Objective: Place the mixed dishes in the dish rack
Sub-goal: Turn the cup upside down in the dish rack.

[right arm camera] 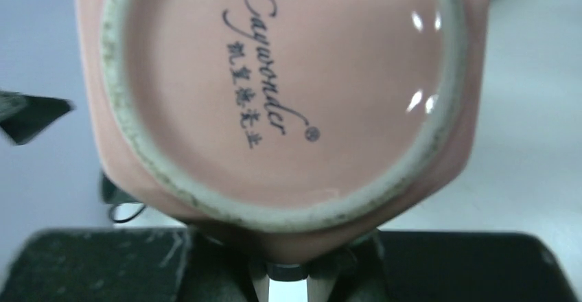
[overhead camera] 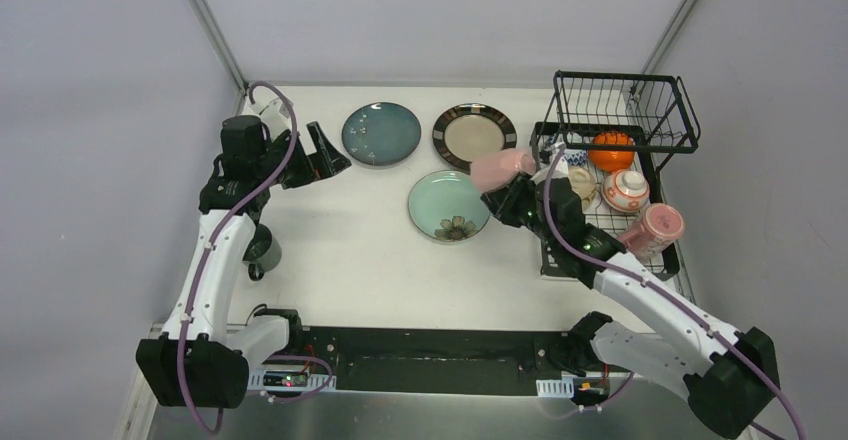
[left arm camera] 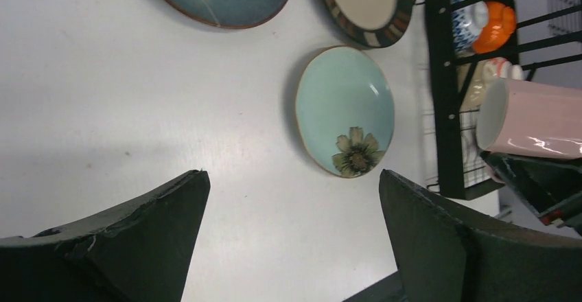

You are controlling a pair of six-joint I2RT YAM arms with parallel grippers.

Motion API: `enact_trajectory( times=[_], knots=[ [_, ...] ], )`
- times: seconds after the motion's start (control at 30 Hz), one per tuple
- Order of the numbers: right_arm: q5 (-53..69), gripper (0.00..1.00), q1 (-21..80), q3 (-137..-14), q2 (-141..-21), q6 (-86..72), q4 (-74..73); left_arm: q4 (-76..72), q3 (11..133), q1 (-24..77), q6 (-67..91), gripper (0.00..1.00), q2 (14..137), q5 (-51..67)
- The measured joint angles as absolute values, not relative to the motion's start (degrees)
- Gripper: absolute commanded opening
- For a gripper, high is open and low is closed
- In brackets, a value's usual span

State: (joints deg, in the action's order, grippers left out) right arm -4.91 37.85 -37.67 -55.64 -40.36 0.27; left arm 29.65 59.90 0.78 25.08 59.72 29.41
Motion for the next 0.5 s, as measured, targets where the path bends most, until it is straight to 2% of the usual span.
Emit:
enact_trajectory(
  times=[0.2, 0.5],
  knots=[
    [-16.34, 0.00, 37.85, -41.04, -50.22, -43.16, -25.26, 32.53, 58.65, 0.71, 21.56, 0.99, 62.61, 27.27],
    [-33.39, 0.00, 37.82, -47.86, -49.98, -45.65, -44.40, 35.68, 59.00, 0.69, 19.94, 0.99, 63.42, 27.97]
  ],
)
